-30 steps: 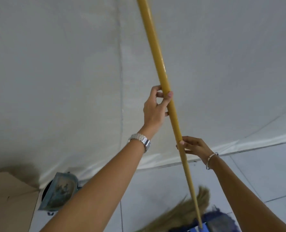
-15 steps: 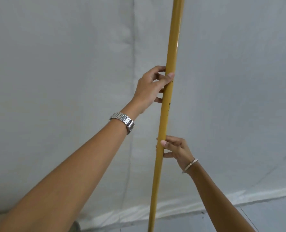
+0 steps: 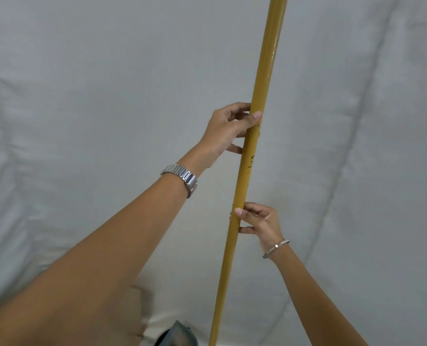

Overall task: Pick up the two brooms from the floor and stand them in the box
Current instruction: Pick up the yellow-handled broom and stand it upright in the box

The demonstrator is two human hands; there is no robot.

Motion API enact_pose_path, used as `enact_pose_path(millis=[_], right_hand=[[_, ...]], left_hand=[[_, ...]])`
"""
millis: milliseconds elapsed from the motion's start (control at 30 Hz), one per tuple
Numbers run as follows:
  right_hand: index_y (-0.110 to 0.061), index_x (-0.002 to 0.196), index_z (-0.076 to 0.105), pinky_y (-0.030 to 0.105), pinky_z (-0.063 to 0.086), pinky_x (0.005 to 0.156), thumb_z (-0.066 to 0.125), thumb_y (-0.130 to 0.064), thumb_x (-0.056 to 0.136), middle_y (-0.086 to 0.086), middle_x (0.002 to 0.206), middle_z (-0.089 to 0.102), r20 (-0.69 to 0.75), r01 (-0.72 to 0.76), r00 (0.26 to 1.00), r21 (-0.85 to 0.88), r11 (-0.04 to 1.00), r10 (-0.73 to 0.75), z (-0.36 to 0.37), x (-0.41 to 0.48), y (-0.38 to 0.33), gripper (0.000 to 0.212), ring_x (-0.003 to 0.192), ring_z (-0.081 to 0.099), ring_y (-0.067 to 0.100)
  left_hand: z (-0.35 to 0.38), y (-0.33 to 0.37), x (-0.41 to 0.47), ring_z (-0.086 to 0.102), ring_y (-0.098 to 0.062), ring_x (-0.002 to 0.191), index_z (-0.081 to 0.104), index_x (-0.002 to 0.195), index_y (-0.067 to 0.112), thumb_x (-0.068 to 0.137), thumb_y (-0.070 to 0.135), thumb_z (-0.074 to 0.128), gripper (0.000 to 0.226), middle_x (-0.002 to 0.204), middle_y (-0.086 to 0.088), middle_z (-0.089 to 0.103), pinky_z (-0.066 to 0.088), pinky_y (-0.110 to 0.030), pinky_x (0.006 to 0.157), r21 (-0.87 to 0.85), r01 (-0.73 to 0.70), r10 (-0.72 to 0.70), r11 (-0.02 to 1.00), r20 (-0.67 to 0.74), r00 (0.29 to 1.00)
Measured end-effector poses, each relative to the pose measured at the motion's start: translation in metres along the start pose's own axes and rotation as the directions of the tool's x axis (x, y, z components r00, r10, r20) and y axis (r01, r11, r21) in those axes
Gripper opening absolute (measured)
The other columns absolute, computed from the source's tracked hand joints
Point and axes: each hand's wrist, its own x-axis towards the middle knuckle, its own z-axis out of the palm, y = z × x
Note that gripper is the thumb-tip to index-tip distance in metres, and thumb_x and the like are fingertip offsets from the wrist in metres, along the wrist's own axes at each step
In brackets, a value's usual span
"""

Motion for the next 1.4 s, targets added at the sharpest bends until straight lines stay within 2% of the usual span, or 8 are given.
enact_pose_path(millis=[167, 267, 400, 500, 767, 1000, 1100, 1400], right_hand=[[-0.005, 0.09, 0.071, 0.035, 0.061, 0.063, 0.071, -0.008, 0.073, 0.016, 0.084, 0.069, 0.008, 0.003, 1.0, 0.078, 0.997, -0.004, 0.092, 0.025, 0.018, 0.017, 0.079, 0.067, 0.025], [-0.01, 0.093, 0.07, 0.026, 0.06, 0.06, 0.074, -0.004, 0.069, 0.003, 0.078, 0.073, 0.033, -0.025, 0.999, 0.113, 0.993, 0.021, 0.151, 0.042, 0.039, 0.025, 0.071, 0.069, 0.014], [-0.005, 0.09, 0.07, 0.023, 0.057, 0.057, 0.075, 0.006, 0.064, -0.003, 0.069, 0.073, 0.245, -0.087, 0.966, -0.008, 0.996, 0.086, 0.206, 0.06, 0.074, 0.028, 0.064, 0.068, 0.012], [-0.01, 0.076, 0.071, 0.026, 0.058, 0.057, 0.075, 0.011, 0.062, -0.001, 0.066, 0.073, 0.336, -0.145, 0.93, -0.026, 0.989, 0.146, 0.241, 0.072, 0.102, 0.026, 0.062, 0.069, 0.017], [-0.009, 0.074, 0.071, 0.026, 0.059, 0.054, 0.072, 0.014, 0.063, -0.002, 0.059, 0.072, 0.471, -0.21, 0.862, -0.004, 0.978, 0.187, 0.363, 0.121, 0.141, 0.025, 0.058, 0.069, 0.016], [-0.007, 0.079, 0.073, 0.027, 0.058, 0.055, 0.075, 0.011, 0.062, 0.002, 0.065, 0.075, 0.411, -0.235, 0.885, -0.012, 0.972, 0.219, 0.445, 0.16, 0.185, 0.025, 0.062, 0.07, 0.018], [-0.007, 0.08, 0.074, 0.027, 0.058, 0.055, 0.076, 0.01, 0.061, 0.003, 0.066, 0.075, 0.331, -0.242, 0.914, -0.015, 0.97, 0.233, 0.472, 0.176, 0.203, 0.025, 0.062, 0.07, 0.019], [-0.013, 0.073, 0.074, 0.027, 0.059, 0.058, 0.076, 0.01, 0.061, -0.001, 0.059, 0.073, 0.092, -0.265, 0.958, -0.064, 0.962, 0.27, 0.554, 0.224, 0.27, 0.026, 0.057, 0.067, 0.015]], left_hand=[[-0.088, 0.003, -0.007, 0.068, -0.023, 0.088, 0.056, 0.117, 0.01, 0.089, 0.02, 0.06, 0.03, 0.086, 0.003, 0.058, 0.059, -0.035, 0.056, 0.055, -0.003, 0.007, 0.998, -0.07, 0.998], [-0.145, 0.004, -0.006, 0.067, -0.027, 0.093, 0.055, 0.118, 0.01, 0.089, 0.02, 0.059, 0.031, 0.086, 0.005, 0.058, 0.061, -0.041, 0.063, 0.076, 0.002, 0.01, 0.997, -0.149, 0.989], [-0.208, 0.0, -0.001, 0.067, -0.029, 0.094, 0.056, 0.116, 0.011, 0.088, 0.021, 0.061, 0.03, 0.087, 0.005, 0.058, 0.06, -0.045, 0.065, 0.113, 0.013, 0.011, 0.994, -0.203, 0.979], [-0.254, -0.005, 0.003, 0.067, -0.028, 0.093, 0.057, 0.114, 0.012, 0.088, 0.02, 0.061, 0.028, 0.086, 0.005, 0.057, 0.061, -0.042, 0.062, 0.145, 0.023, 0.012, 0.989, -0.237, 0.971], [-0.385, -0.03, 0.005, 0.069, -0.018, 0.08, 0.059, 0.107, 0.017, 0.088, 0.021, 0.061, 0.019, 0.092, 0.001, 0.058, 0.058, -0.031, 0.052, 0.2, 0.089, -0.013, 0.976, -0.352, 0.936], [-0.484, -0.069, 0.018, 0.071, -0.013, 0.074, 0.059, 0.106, 0.018, 0.088, 0.02, 0.061, 0.018, 0.091, 0.002, 0.057, 0.056, -0.03, 0.051, 0.179, 0.104, -0.043, 0.978, -0.315, 0.948], [-0.521, -0.09, 0.028, 0.071, -0.013, 0.074, 0.059, 0.103, 0.02, 0.088, 0.02, 0.061, 0.015, 0.089, 0.005, 0.056, 0.056, -0.03, 0.051, 0.146, 0.104, -0.066, 0.984, -0.245, 0.967], [-0.619, -0.17, 0.05, 0.071, -0.014, 0.08, 0.057, 0.115, 0.017, 0.088, 0.02, 0.06, 0.027, 0.096, 0.003, 0.056, 0.057, -0.031, 0.056, 0.013, 0.162, -0.161, 0.987, -0.083, 0.983]])
